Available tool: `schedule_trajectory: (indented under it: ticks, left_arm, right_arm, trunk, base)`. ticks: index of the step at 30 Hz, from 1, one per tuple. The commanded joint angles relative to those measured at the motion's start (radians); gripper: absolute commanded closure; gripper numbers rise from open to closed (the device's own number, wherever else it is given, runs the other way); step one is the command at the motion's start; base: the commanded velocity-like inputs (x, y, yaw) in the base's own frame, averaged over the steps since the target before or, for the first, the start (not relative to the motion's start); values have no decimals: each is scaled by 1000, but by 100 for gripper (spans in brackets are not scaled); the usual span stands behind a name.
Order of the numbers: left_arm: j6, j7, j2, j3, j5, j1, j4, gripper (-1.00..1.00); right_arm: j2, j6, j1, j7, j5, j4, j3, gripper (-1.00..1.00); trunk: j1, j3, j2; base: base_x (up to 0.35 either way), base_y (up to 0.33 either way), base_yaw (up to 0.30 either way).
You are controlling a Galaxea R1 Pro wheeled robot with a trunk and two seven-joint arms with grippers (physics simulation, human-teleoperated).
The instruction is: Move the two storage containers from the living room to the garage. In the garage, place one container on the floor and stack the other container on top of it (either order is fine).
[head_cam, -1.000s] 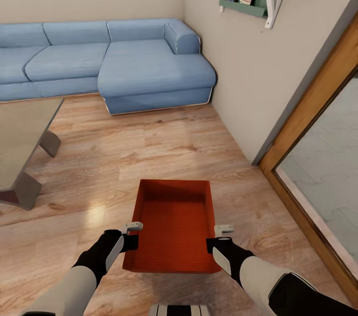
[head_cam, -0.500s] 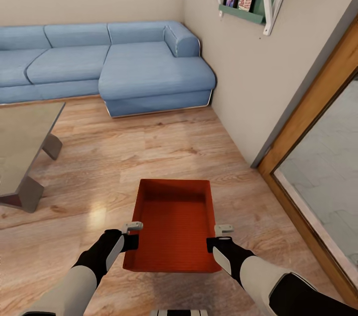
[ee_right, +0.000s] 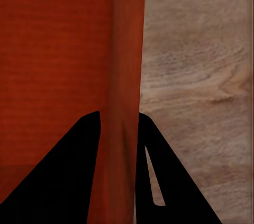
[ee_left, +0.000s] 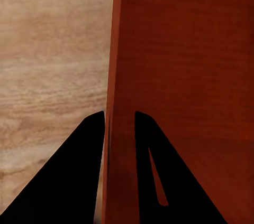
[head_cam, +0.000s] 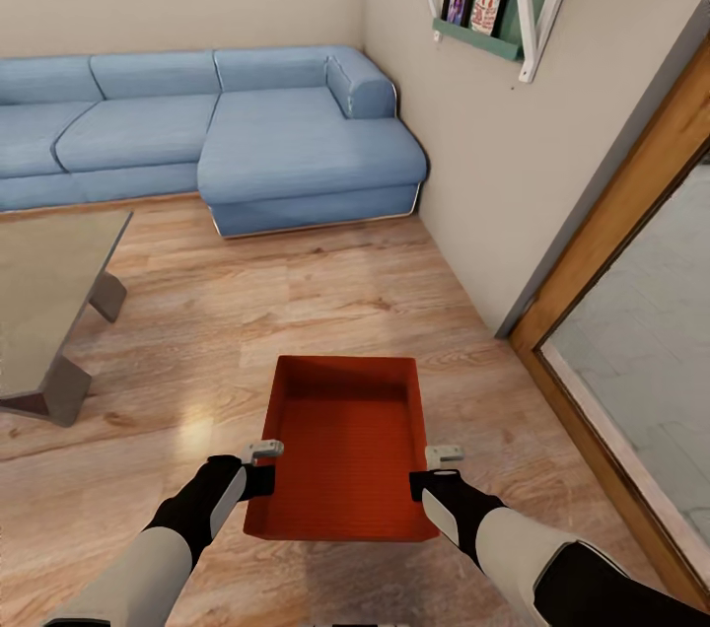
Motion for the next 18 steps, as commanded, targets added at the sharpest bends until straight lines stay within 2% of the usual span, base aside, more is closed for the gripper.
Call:
schedule_trajectory:
  ticks: [1,18]
  left_arm:
    - [7,12,5,-4,-23,0,-1,100]
    - [8,12,5,-3,-23,1,-1,100]
  right_arm:
    - [-6,7,0,-7,4,-1,14,100]
    - [-6,0,0,-8,4,-1,14,100]
  trunk:
    - [-4,3,7]
    - [-69,56,126]
  base:
    - [0,0,0]
    - [0,0,0]
